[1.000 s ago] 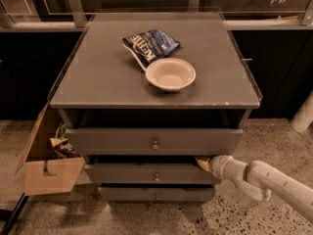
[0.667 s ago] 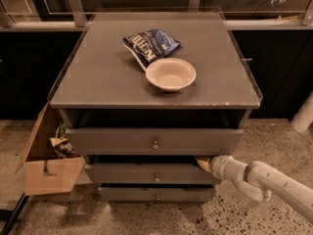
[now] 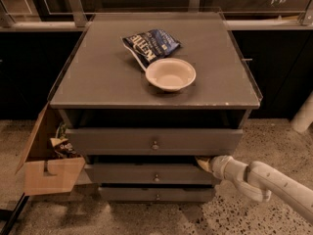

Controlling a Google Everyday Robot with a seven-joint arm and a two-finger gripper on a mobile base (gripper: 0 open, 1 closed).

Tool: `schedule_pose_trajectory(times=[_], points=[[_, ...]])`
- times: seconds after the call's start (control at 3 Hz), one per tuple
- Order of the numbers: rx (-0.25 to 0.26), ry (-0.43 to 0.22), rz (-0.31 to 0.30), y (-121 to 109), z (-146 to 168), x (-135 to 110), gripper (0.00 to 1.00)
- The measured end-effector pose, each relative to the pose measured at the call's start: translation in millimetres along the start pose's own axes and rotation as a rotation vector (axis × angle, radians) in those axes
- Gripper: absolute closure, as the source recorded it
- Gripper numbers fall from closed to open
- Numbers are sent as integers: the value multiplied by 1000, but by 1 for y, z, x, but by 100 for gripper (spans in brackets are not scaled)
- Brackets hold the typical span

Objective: Open middle drawer

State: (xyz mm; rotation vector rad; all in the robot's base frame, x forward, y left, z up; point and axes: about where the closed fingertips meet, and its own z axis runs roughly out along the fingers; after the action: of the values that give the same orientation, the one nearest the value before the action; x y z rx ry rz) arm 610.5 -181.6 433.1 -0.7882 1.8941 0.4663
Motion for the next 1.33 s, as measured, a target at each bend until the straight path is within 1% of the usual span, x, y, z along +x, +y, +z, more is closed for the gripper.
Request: schedule_pose_trajectory(times=[0.33, 0.67, 1.33], points=[[-70, 3, 65, 11, -11, 23, 100], [-70, 3, 65, 11, -11, 23, 100], [-129, 32, 96, 23, -7, 23, 100]])
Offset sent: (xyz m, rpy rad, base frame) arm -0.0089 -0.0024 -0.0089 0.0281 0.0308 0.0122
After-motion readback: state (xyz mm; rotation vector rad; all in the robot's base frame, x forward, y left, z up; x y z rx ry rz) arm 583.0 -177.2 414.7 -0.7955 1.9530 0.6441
